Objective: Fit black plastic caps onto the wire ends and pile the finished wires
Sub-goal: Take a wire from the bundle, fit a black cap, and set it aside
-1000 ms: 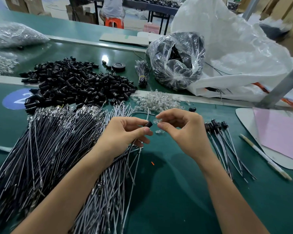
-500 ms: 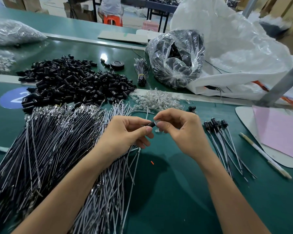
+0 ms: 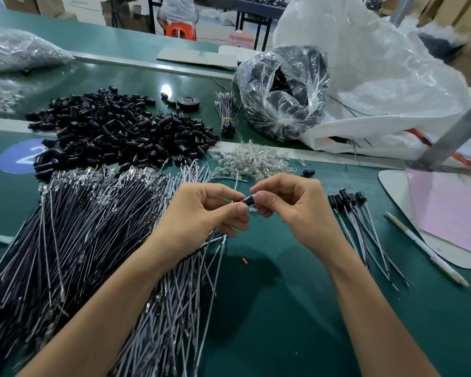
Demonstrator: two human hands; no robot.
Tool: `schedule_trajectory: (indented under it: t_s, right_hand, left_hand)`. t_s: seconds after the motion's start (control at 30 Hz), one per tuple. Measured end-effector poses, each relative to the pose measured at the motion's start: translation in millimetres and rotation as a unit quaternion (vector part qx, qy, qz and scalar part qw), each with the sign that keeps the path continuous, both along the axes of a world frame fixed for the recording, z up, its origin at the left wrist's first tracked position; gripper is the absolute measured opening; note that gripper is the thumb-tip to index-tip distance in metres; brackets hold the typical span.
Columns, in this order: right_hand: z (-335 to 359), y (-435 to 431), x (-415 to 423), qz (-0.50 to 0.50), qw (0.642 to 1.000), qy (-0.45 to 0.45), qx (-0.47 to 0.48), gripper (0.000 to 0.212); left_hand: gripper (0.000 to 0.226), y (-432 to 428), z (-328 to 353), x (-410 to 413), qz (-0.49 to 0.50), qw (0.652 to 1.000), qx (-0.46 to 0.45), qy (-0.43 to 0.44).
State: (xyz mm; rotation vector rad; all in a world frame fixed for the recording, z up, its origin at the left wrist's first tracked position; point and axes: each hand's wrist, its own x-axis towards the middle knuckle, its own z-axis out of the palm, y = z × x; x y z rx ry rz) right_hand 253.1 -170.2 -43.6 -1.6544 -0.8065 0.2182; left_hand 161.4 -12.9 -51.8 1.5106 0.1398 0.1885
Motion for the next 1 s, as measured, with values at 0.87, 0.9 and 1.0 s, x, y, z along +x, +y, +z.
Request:
schedule_trajectory:
  t_s: [0.87,0.9,1.0]
  right_hand:
    - [0,5,-15,0.073,0.985,0.090,0.131,0.015]
    - [3,7,-17,0.074,0.983,0.091,0.144,0.015]
    - [18,-2,-13,0.071,0.962,0.143,0.219,0.019]
  left_hand:
    - [0.018,-14,21,-5,-0.020,0.997,-0.041,-0.066]
    - [0.021,-15,22,-6,-0.021,0.997,-0.049,-0.063]
    - [0.039,-7,28,-8,-0.002,0.997,-0.063,-0.048]
